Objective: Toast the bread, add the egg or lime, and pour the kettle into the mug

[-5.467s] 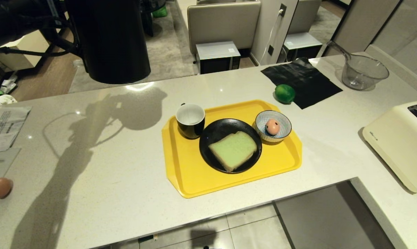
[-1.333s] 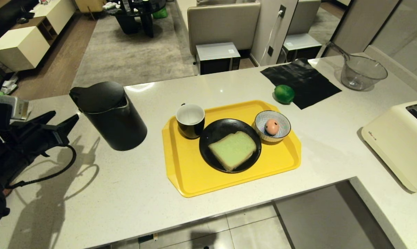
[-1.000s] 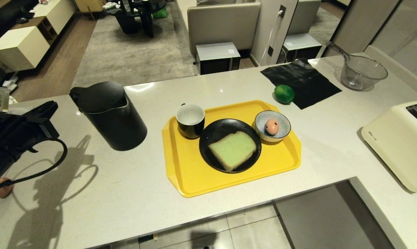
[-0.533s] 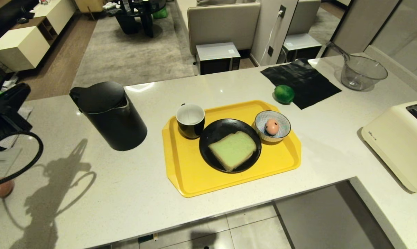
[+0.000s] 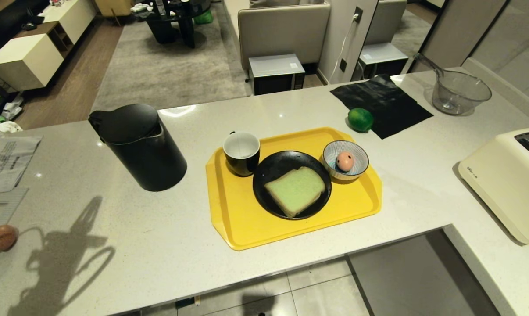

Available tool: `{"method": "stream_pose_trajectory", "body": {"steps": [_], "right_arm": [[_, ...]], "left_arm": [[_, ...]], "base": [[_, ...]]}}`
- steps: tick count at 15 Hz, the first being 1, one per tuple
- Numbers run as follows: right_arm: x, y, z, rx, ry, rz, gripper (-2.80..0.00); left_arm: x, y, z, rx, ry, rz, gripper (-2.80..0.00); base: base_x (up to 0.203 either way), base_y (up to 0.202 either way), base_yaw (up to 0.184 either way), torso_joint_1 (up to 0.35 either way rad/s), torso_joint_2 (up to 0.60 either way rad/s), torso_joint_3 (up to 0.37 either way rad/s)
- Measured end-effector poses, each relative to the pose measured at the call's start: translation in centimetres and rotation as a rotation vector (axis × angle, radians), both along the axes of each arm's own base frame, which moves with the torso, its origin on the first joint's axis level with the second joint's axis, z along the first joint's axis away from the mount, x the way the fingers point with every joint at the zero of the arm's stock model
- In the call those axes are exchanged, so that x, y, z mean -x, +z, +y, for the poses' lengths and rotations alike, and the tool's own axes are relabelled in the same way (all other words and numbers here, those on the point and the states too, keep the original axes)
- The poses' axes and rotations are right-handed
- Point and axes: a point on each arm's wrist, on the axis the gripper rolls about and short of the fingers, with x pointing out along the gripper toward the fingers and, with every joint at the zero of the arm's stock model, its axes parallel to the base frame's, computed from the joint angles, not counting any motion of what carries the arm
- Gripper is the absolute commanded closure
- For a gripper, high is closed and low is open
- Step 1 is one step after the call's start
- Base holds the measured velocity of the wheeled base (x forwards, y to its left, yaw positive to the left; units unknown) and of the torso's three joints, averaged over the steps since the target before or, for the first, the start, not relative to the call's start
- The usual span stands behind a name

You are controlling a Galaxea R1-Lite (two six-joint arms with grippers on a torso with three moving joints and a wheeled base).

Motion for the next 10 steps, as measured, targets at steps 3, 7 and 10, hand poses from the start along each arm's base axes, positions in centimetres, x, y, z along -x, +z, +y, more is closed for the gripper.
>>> {"method": "stream_pose_trajectory", "body": {"steps": [3, 7, 10], "right_arm": [[0.0, 0.0, 0.0, 0.0, 0.0, 0.0, 0.0], [0.0, 0.0, 0.0, 0.0, 0.0, 0.0, 0.0], [0.0, 0.0, 0.0, 0.0, 0.0, 0.0, 0.0]], "left_arm": [[4.6, 0.3, -1.6, -0.004, -0.02, -0.041, 0.0], [10.5, -1.0, -2.6, -0.004, 0.003, -0.053, 0.0], [14.2, -3.0, -2.7, -0.027, 0.029, -0.034, 0.0]], "base": [[0.0, 0.0, 0.0, 0.0, 0.0, 0.0], [0.0, 0.0, 0.0, 0.0, 0.0, 0.0], [0.0, 0.0, 0.0, 0.0, 0.0, 0.0]]}}
